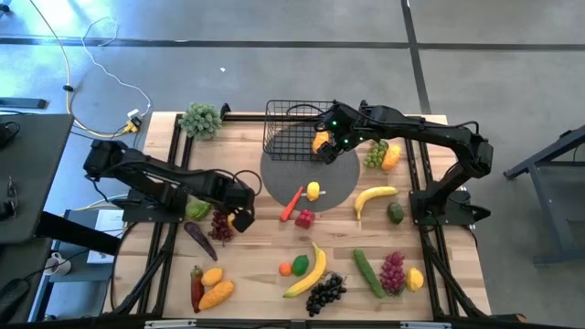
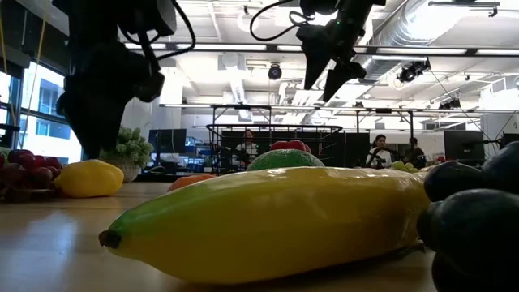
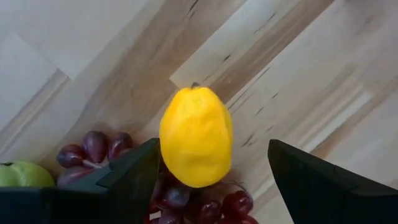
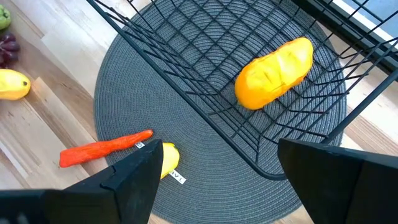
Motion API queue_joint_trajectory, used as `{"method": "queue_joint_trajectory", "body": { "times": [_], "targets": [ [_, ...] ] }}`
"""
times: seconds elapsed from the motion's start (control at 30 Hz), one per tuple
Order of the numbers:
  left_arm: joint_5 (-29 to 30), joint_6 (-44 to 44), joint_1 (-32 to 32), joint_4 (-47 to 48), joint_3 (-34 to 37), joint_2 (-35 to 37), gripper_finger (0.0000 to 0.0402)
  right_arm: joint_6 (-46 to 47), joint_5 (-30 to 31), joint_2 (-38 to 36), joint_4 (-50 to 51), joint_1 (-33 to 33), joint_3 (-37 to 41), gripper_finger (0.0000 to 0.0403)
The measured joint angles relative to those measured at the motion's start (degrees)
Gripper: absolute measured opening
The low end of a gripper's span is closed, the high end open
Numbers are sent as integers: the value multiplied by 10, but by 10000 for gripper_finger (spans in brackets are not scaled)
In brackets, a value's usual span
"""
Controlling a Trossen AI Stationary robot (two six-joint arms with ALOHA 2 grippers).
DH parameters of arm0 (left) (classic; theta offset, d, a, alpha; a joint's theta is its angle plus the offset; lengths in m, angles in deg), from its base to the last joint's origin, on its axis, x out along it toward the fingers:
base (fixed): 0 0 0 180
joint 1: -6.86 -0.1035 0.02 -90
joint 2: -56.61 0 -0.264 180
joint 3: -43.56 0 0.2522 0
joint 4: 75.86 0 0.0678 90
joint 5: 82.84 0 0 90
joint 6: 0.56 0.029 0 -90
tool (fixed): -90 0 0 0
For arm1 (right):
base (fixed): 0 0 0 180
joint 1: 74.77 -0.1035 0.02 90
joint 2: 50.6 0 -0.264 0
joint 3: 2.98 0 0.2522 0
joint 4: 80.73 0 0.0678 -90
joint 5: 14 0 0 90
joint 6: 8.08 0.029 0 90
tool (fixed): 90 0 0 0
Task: Build produce basket
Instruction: Put the yellow lemon into the wire basket
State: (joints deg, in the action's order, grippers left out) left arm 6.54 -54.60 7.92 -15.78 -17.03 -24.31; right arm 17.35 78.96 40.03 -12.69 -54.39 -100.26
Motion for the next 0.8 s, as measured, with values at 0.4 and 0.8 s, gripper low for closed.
{"method": "queue_joint_trajectory", "body": {
  "times": [0.4, 0.8],
  "targets": [
    [29, 2, 5, -3, 0, -73, 287, 9, 0, 0, 0, 0, 0, 299],
    [33, 53, 1, -2, 0, -80, 163, 31, 0, 0, 2, -2, 0, 299]
  ]
}}
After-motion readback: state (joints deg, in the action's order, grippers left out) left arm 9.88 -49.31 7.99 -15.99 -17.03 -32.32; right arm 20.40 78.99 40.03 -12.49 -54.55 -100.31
